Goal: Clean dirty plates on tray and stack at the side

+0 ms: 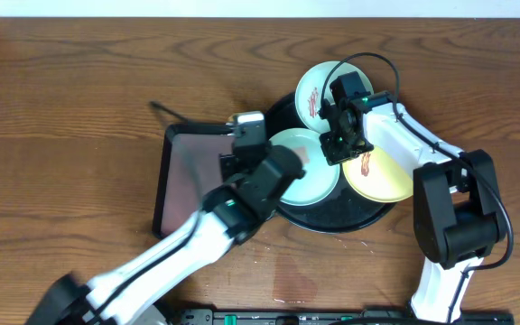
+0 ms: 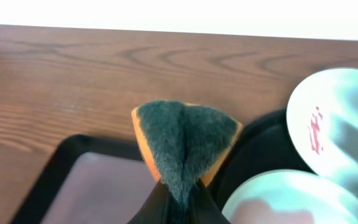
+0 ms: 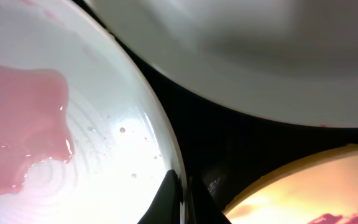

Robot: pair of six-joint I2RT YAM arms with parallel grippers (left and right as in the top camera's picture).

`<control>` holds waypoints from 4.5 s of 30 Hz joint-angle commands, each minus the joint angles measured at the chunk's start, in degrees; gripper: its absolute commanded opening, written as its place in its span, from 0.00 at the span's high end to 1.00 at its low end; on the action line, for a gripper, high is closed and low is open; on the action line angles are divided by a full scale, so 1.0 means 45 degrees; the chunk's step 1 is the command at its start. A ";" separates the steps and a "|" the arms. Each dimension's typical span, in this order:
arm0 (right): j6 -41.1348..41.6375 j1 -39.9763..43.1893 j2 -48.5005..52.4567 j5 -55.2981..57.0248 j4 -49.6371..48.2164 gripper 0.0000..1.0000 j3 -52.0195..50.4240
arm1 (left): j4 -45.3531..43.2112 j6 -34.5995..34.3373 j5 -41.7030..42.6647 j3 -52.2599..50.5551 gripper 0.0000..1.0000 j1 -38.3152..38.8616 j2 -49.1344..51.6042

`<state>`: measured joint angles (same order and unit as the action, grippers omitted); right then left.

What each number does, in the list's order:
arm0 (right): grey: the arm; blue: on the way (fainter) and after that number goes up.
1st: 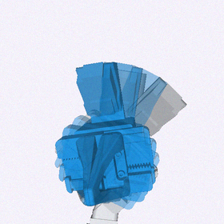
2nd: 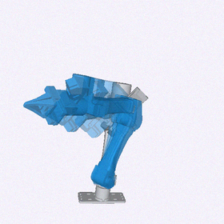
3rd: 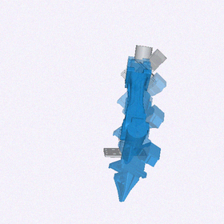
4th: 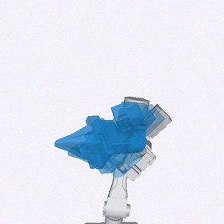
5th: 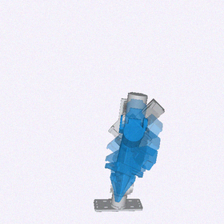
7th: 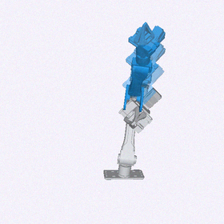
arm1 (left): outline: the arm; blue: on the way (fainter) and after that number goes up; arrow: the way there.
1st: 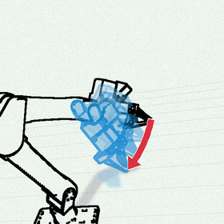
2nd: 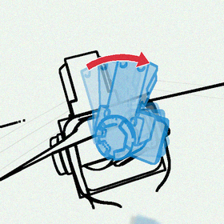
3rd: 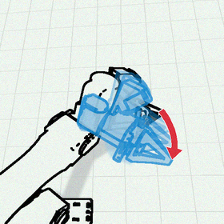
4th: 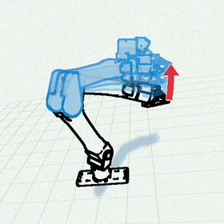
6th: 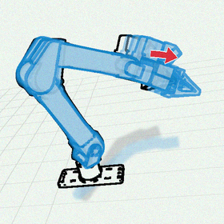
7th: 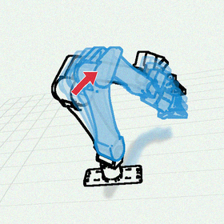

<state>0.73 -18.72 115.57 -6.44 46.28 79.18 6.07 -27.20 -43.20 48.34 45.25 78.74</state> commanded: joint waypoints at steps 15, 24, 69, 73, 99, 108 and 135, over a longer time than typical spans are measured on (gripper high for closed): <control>-0.0330 -0.1569 -0.4522 0.4857 0.0272 0.99 0.0136 | 0.7407 0.0034 0.3619 0.0024 0.92 -0.2739 -0.4240; -0.0311 -0.2905 -0.6081 0.7038 0.0325 0.99 0.0141 | 0.7553 0.0034 0.5387 -0.0073 0.92 -0.3332 -0.4172; -0.0670 -0.0155 0.1486 0.1661 0.0078 0.99 0.0131 | -0.1914 -0.4891 1.0846 -0.0112 0.92 -0.2453 0.3832; -0.0646 -0.0155 0.1486 0.1666 0.0044 0.99 0.0131 | -0.2458 -0.6232 0.9326 -0.0102 0.92 -0.1739 0.4274; -0.0651 -0.0160 0.1486 0.1666 0.0068 0.99 0.0131 | -0.1219 -0.7393 0.3643 0.0087 0.92 -0.0743 0.6212; -0.0656 -0.0170 0.1486 0.1661 0.0097 0.99 0.0131 | -0.2467 -0.7072 0.4770 0.0087 0.44 -0.0083 0.6222; -0.0656 -0.0170 0.1486 0.1661 0.0146 0.99 0.0131 | -0.2375 -0.2380 0.5396 0.0083 0.51 -0.0146 0.5328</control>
<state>-2.15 -20.32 117.60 -1.39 48.21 80.88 -4.51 -39.16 -20.23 49.21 45.06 100.92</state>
